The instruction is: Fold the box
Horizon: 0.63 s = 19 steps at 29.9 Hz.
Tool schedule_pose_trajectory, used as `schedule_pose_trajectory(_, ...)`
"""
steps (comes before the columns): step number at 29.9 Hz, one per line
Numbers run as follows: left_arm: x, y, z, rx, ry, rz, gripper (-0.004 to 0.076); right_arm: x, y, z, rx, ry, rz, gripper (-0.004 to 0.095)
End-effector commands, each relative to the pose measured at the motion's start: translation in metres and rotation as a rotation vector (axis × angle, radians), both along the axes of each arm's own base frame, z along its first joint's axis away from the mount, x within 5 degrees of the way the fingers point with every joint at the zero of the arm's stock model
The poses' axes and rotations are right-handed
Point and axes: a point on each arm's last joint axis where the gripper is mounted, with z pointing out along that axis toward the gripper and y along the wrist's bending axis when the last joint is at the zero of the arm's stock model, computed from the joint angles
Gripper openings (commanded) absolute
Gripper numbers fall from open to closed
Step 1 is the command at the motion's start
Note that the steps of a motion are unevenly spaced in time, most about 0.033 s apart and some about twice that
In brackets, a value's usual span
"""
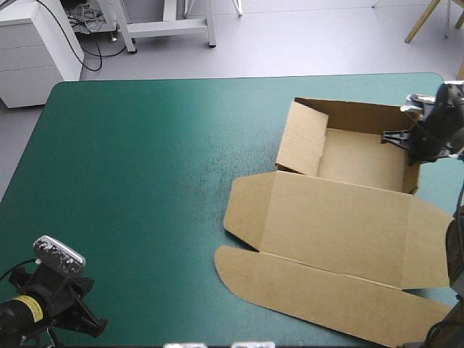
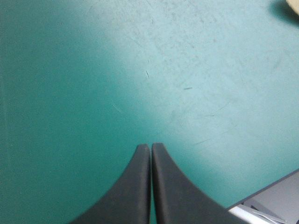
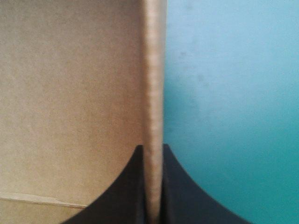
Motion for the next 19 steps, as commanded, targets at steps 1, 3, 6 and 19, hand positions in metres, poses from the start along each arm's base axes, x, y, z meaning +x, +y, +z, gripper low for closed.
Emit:
schedule_pose_trajectory(1,-0.006,0.003,-0.005,-0.023,-0.020,0.007,-0.0010,-0.021,-0.042,0.031,-0.049,-0.090,-0.083,-0.0019)
schedule_pose_trajectory(3,-0.010,0.005,-0.012,-0.021,-0.017,0.008,-0.0010,-0.031,-0.068,0.031,-0.065,-0.084,-0.147,-0.0019)
schedule_pose_trajectory(6,-0.013,0.006,-0.020,-0.012,0.002,0.009,-0.0010,-0.046,-0.099,0.031,-0.112,-0.062,-0.229,-0.0019)
schedule_pose_trajectory(19,-0.016,0.008,-0.041,0.032,0.087,0.014,-0.0010,-0.073,-0.140,0.031,-0.159,-0.035,-0.349,0.0171)
